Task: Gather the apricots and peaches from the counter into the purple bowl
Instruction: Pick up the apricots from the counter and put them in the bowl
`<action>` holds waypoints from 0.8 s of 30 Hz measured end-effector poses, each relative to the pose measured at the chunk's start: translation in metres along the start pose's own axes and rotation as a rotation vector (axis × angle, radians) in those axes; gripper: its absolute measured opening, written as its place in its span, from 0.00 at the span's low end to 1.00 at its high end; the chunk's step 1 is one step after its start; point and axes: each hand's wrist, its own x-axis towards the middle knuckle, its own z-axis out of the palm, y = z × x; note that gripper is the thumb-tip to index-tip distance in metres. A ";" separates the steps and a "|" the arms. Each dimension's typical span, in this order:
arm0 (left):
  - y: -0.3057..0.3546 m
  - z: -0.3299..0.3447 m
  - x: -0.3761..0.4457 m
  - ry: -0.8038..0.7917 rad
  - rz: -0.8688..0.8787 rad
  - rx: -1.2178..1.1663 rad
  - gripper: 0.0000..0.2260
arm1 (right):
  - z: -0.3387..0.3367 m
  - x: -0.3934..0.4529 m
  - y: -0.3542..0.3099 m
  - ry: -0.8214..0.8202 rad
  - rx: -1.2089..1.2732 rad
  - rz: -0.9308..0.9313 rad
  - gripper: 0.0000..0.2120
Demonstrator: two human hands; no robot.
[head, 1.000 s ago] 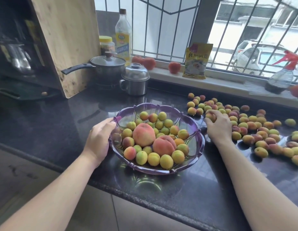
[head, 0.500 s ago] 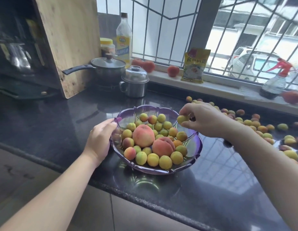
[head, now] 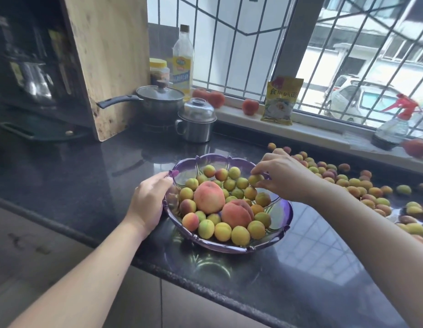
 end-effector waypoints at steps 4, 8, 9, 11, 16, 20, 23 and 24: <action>-0.002 -0.001 0.000 -0.013 0.007 -0.006 0.21 | 0.003 -0.001 -0.006 0.036 -0.043 -0.023 0.12; -0.001 -0.001 0.000 -0.005 0.002 -0.014 0.22 | 0.004 -0.007 -0.010 0.058 0.078 0.052 0.16; -0.001 -0.001 0.000 -0.003 0.000 -0.016 0.21 | 0.004 -0.013 -0.008 0.109 0.143 0.093 0.17; -0.001 -0.002 0.000 -0.010 -0.003 -0.016 0.22 | 0.008 -0.032 -0.004 0.286 0.306 0.224 0.15; -0.004 -0.002 0.003 -0.012 0.004 -0.013 0.22 | 0.049 -0.096 0.010 0.419 0.319 0.506 0.11; 0.000 0.000 0.002 -0.068 -0.003 -0.047 0.21 | 0.074 -0.119 0.006 0.303 0.309 0.587 0.11; 0.011 0.003 -0.006 -0.103 -0.058 -0.112 0.20 | 0.079 -0.117 0.008 0.305 0.277 0.628 0.10; 0.016 0.006 -0.008 -0.114 -0.084 -0.121 0.19 | 0.079 -0.118 0.010 0.317 0.239 0.645 0.10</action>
